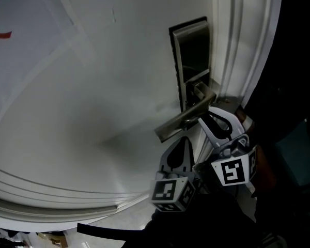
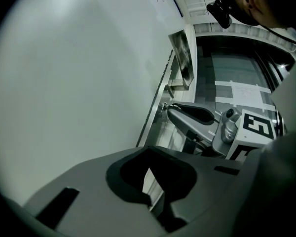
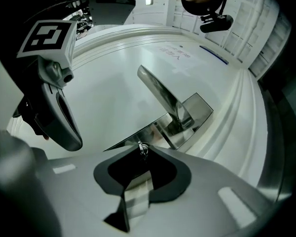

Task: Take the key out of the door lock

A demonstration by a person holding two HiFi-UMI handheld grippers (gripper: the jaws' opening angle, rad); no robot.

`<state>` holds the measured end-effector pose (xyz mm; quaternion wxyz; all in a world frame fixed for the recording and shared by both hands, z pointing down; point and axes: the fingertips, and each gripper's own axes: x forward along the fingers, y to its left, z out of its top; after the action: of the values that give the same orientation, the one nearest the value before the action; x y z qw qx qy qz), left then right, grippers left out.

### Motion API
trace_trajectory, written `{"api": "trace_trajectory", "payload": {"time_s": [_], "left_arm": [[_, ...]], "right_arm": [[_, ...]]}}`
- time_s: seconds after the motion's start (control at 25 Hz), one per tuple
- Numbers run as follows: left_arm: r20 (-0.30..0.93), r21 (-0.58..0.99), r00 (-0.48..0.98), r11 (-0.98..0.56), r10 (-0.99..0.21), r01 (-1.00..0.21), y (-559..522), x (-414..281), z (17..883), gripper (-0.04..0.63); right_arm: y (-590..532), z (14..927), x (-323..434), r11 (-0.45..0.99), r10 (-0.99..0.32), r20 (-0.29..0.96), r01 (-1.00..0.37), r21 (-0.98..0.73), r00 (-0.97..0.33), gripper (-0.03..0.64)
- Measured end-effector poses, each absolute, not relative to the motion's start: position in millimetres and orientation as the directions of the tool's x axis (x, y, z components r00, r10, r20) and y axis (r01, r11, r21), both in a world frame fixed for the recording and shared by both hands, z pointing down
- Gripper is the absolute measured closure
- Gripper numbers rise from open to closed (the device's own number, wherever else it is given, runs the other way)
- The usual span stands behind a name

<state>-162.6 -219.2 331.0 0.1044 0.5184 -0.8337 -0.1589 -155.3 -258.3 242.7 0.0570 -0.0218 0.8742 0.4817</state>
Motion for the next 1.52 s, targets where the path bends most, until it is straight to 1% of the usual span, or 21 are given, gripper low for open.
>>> {"api": "trace_trajectory", "payload": {"time_s": [0.12,0.36,0.6,0.76,0.88,1.12,1.52], "left_arm": [[0.005,0.375,-0.434,0.404,-0.901,-0.834,-222,-162,331,0.595],[-0.002,0.389,-0.435,0.4,-0.9,-0.83,-222,-163,330,0.595],[-0.009,0.337,-0.417,0.39,-0.909,-0.857,-233,-170,320,0.595],[-0.039,0.387,-0.438,0.39,-0.898,-0.835,-231,-169,312,0.595],[-0.033,0.413,-0.437,0.386,-0.899,-0.825,-230,-164,316,0.595],[-0.04,0.411,-0.442,0.388,-0.896,-0.825,-231,-163,313,0.595],[-0.016,0.377,-0.441,0.403,-0.897,-0.834,-235,-162,310,0.595]], "right_arm": [[-258,243,-157,0.503,0.008,-0.119,-0.099,0.858,-0.993,0.601],[-259,244,-157,0.484,-0.008,-0.101,-0.092,0.87,-0.995,0.603],[-258,243,-157,0.474,-0.009,-0.089,-0.083,0.877,-0.996,0.604],[-259,244,-156,0.432,-0.019,-0.065,-0.067,0.9,-0.998,0.604],[-258,245,-156,0.4,-0.015,-0.05,-0.052,0.915,-0.999,0.604],[-259,245,-156,0.333,-0.018,-0.034,-0.038,0.942,-0.999,0.604],[-259,247,-155,0.24,-0.042,-0.015,-0.025,0.97,-0.999,0.606]]}}
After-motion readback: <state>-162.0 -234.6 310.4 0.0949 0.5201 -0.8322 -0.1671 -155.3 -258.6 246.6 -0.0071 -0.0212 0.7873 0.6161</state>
